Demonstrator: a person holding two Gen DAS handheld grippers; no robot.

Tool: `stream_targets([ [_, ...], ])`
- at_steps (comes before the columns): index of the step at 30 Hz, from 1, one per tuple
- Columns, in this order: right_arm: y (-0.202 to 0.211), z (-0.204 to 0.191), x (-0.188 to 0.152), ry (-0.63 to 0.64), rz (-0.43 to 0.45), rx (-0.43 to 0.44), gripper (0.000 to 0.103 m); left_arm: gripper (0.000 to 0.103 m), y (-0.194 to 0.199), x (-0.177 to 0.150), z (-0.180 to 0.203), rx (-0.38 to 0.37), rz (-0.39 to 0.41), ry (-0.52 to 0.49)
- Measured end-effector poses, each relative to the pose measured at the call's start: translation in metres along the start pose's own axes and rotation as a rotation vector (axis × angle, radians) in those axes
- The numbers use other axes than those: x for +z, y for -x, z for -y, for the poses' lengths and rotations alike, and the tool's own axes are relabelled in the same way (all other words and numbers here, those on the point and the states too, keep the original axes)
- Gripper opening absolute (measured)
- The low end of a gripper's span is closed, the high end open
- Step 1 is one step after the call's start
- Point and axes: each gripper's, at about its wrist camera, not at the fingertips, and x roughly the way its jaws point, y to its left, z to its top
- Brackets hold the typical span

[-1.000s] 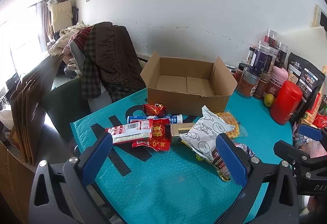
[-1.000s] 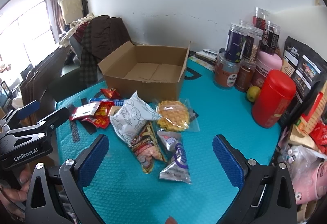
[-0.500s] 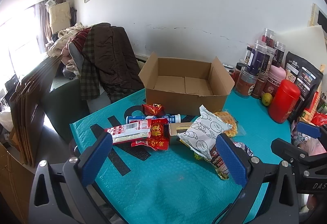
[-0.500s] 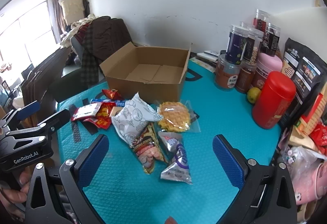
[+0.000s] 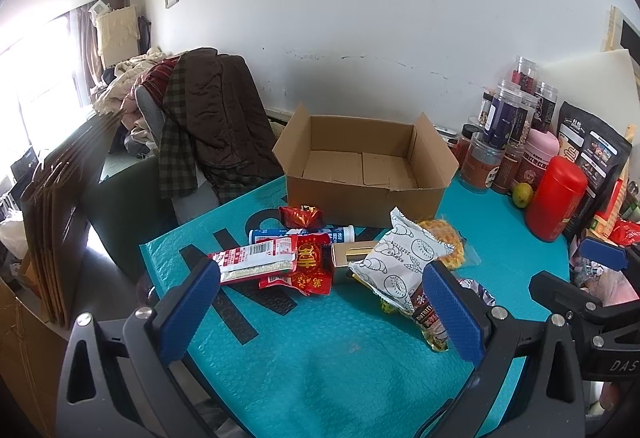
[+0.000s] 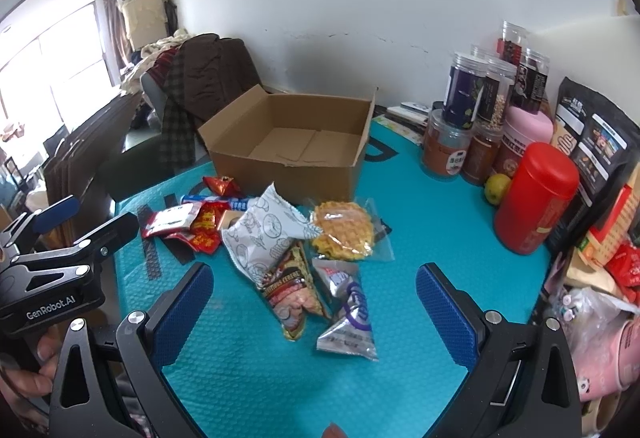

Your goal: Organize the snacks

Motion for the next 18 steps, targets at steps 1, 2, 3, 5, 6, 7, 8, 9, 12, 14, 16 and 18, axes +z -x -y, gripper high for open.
stream_targets([
  [1, 0.0001, 0.0001, -0.0002, 0.0, 0.0, 0.001, 0.103, 0.103, 0.0002, -0.0002, -0.0001, 0.0, 0.0, 0.0],
  [2, 0.0004, 0.0, -0.0001, 0.0, 0.002, 0.001, 0.103, 0.103, 0.0004, -0.0003, -0.0002, 0.0, 0.001, 0.0],
  [3, 0.0008, 0.0, -0.0001, 0.0, 0.003, 0.002, 0.103, 0.103, 0.0004, -0.0003, -0.0002, 0.0, 0.001, 0.0],
  [5, 0.001, -0.0001, -0.0004, 0.0, 0.003, 0.001, 0.103, 0.103, 0.0004, -0.0001, -0.0002, -0.001, 0.001, 0.0],
  [6, 0.0018, 0.0001, -0.0007, -0.001, 0.004, 0.002, 0.103, 0.103, 0.0004, -0.0002, -0.0001, 0.0, 0.001, 0.0],
  [7, 0.002, 0.0004, -0.0004, -0.002, 0.005, 0.002, 0.103, 0.103, 0.0003, 0.0001, 0.0006, 0.0, 0.003, 0.0],
  [8, 0.0021, 0.0005, -0.0002, -0.002, 0.005, 0.002, 0.103, 0.103, 0.0005, 0.0005, 0.0008, -0.001, 0.003, 0.0],
  [9, 0.002, 0.0007, 0.0, -0.002, 0.005, 0.003, 0.103, 0.103, 0.0004, 0.0007, 0.001, -0.002, 0.002, -0.001],
  [12, 0.002, 0.001, 0.0002, -0.002, 0.003, 0.0, 0.103, 0.103, 0.0025, 0.0012, 0.001, -0.005, 0.006, -0.002],
  [14, 0.0022, 0.0013, 0.0008, -0.002, 0.004, 0.001, 0.103, 0.103, 0.0029, 0.0018, 0.0013, -0.009, 0.006, -0.004],
  [16, 0.0018, 0.0011, 0.0005, -0.001, 0.003, 0.0, 0.103, 0.103, 0.0029, 0.002, 0.0012, -0.009, 0.006, -0.004],
  [18, 0.002, 0.0009, 0.0005, 0.002, 0.004, -0.001, 0.103, 0.103, 0.0028, 0.0023, 0.0012, -0.011, 0.007, -0.003],
])
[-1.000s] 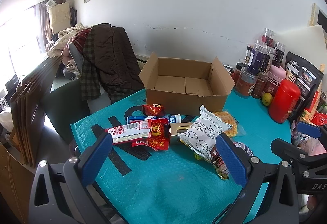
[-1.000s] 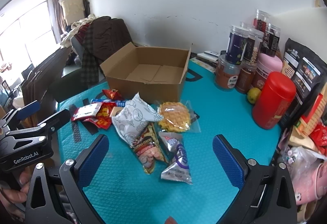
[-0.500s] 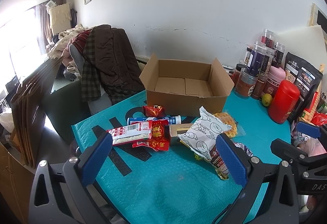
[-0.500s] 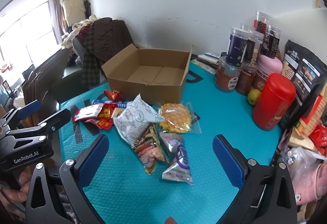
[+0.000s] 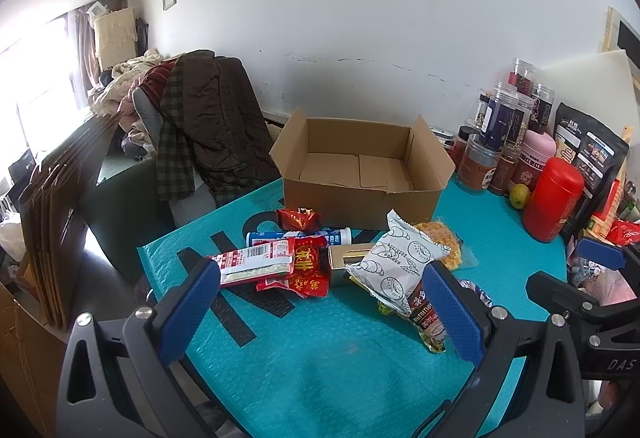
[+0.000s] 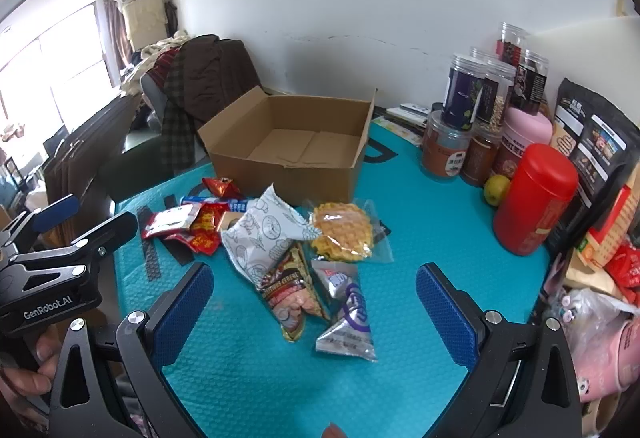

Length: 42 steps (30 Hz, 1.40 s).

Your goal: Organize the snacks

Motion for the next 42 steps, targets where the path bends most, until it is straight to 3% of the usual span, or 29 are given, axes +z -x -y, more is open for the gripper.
stream_targets([
  [13, -0.005, 0.002, 0.001, -0.033, 0.014, 0.012, 0.103, 0.103, -0.015, 0.003, 0.001, -0.064, -0.021, -0.026],
  [22, -0.018, 0.011, -0.012, -0.081, -0.017, -0.018, 0.103, 0.103, -0.034, 0.001, 0.007, -0.155, -0.057, -0.06],
  [34, -0.048, 0.028, -0.032, -0.135, -0.056, -0.061, 0.103, 0.103, -0.085, -0.004, 0.027, -0.284, -0.181, -0.12],
  [42, -0.073, 0.041, -0.042, -0.172, -0.104, -0.07, 0.102, 0.103, -0.122, -0.011, 0.045, -0.329, -0.266, -0.175],
])
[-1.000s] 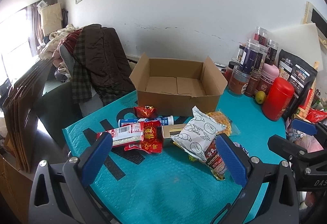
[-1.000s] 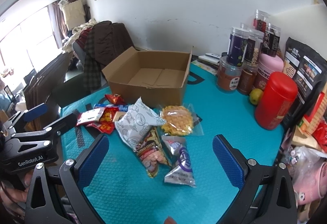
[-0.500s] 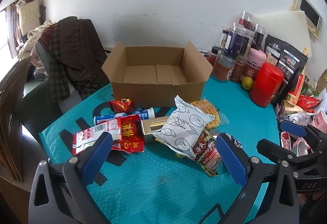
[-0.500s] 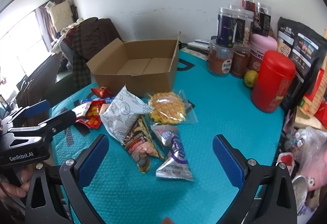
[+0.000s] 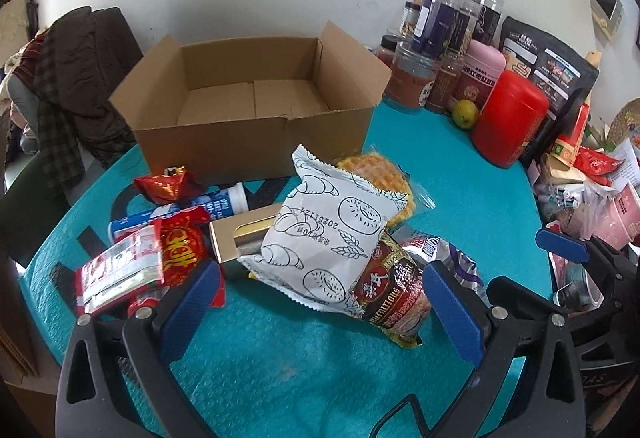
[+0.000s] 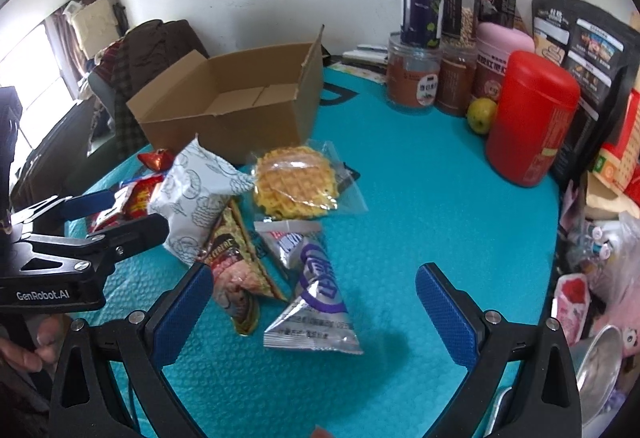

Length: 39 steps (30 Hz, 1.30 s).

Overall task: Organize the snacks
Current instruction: 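Grasp the white croissant-print bread bag with the left tool while the right tool grasps the silver-purple packet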

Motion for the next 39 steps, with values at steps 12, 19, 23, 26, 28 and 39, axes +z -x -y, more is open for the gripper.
stream_targets([
  [12, -0.043, 0.012, -0.004, -0.059, -0.118, 0.017, 0.081, 0.1, -0.04, 0.013, -0.007, -0.04, -0.041, -0.058],
  [19, -0.065, 0.015, -0.004, -0.072, -0.182, 0.024, 0.065, 0.071, -0.053, 0.014, -0.011, -0.077, -0.04, -0.078],
  [23, -0.072, 0.012, -0.007, -0.06, -0.203, 0.04, 0.044, 0.06, -0.051, 0.014, -0.011, -0.078, -0.034, -0.092],
  [26, -0.072, 0.008, -0.011, -0.054, -0.203, 0.033, 0.036, 0.057, -0.045, 0.013, -0.013, -0.091, -0.038, -0.088],
  [28, -0.068, 0.006, -0.014, -0.057, -0.196, 0.033, 0.035, 0.057, -0.041, 0.01, -0.015, -0.102, -0.048, -0.079],
  [39, -0.028, -0.007, -0.045, -0.081, -0.165, 0.023, 0.032, 0.057, -0.013, -0.025, -0.035, -0.128, -0.154, -0.058],
])
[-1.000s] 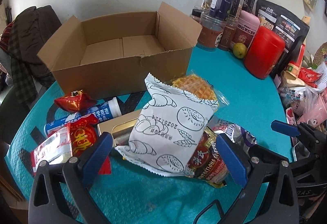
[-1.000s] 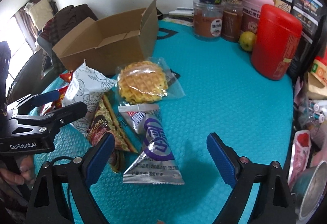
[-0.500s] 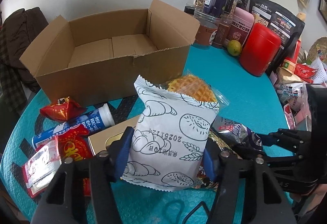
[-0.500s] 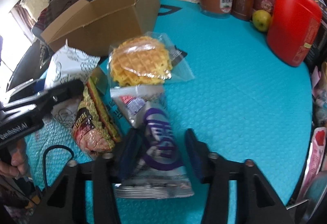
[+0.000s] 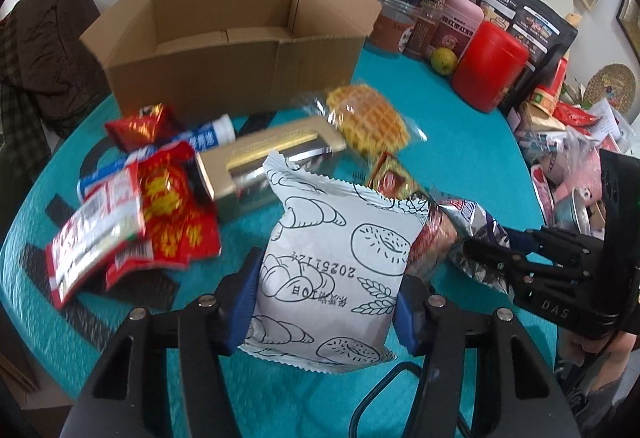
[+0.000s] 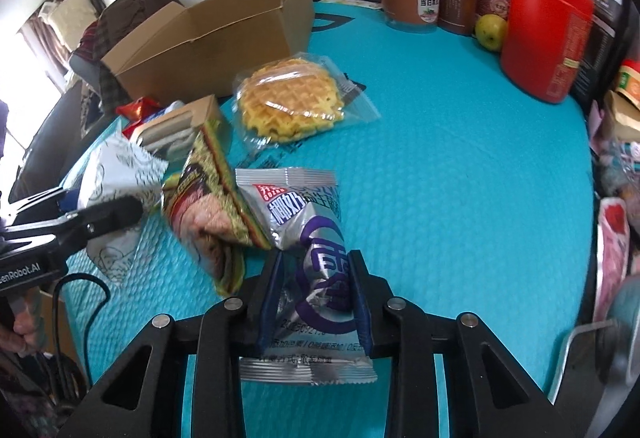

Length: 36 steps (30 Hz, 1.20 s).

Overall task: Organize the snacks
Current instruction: 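Grasp the white croissant-print bread bag with the left tool while the right tool grasps the silver-purple packet, then lift both held packets and carry them over the open cardboard box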

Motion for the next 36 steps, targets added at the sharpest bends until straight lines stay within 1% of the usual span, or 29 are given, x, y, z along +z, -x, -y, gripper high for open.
stream_targets([
  [4, 0.008, -0.008, -0.013, 0.014, 0.004, 0.001, 0.032, 0.057, 0.005, -0.012, -0.005, 0.011, -0.041, -0.003],
  [7, 0.011, -0.016, -0.023, 0.02, -0.004, 0.006, 0.032, 0.057, 0.001, -0.024, -0.006, 0.021, -0.082, -0.001],
  [8, 0.011, -0.018, -0.026, 0.022, -0.008, 0.005, 0.032, 0.057, -0.002, -0.028, -0.008, 0.025, -0.098, 0.003],
  [10, 0.011, -0.02, -0.032, 0.025, -0.017, 0.001, 0.032, 0.057, -0.012, -0.036, -0.011, 0.034, -0.154, 0.018],
  [12, 0.009, -0.021, -0.036, 0.029, -0.017, -0.004, 0.033, 0.057, -0.01, -0.039, -0.009, 0.046, -0.134, 0.008],
  [14, 0.008, -0.022, -0.036, 0.026, -0.013, -0.01, 0.034, 0.059, -0.011, -0.04, -0.005, 0.069, -0.135, -0.02],
  [16, 0.002, -0.022, -0.034, 0.023, -0.026, -0.019, 0.038, 0.061, -0.014, -0.041, 0.002, 0.101, -0.128, -0.058],
  [17, -0.003, -0.022, -0.034, 0.023, -0.038, -0.026, 0.042, 0.064, -0.017, -0.041, 0.006, 0.118, -0.127, -0.081],
  [18, -0.008, -0.023, -0.034, 0.028, -0.051, -0.031, 0.044, 0.065, -0.019, -0.042, 0.011, 0.148, -0.122, -0.113],
  [19, -0.009, -0.025, -0.034, 0.037, -0.041, -0.04, 0.044, 0.066, -0.018, -0.043, 0.013, 0.158, -0.109, -0.118],
  [22, -0.012, -0.031, -0.034, 0.072, -0.017, -0.084, 0.043, 0.065, -0.017, -0.044, 0.01, 0.141, -0.074, -0.099],
  [23, -0.012, -0.031, -0.034, 0.072, -0.012, -0.097, 0.037, 0.058, -0.016, -0.043, 0.008, 0.142, -0.065, -0.099],
  [26, -0.009, -0.026, -0.035, 0.045, 0.001, -0.097, 0.034, 0.055, -0.011, -0.042, 0.002, 0.115, -0.047, -0.068],
  [28, -0.006, -0.022, -0.036, 0.019, 0.008, -0.1, 0.034, 0.054, -0.004, -0.045, -0.006, 0.093, -0.026, -0.047],
  [31, 0.002, -0.019, -0.038, -0.006, 0.021, -0.107, 0.034, 0.054, 0.006, -0.046, -0.011, 0.075, -0.004, -0.045],
  [36, 0.016, -0.024, -0.042, -0.027, 0.042, -0.085, 0.034, 0.054, 0.02, -0.044, -0.01, 0.047, 0.023, -0.058],
])
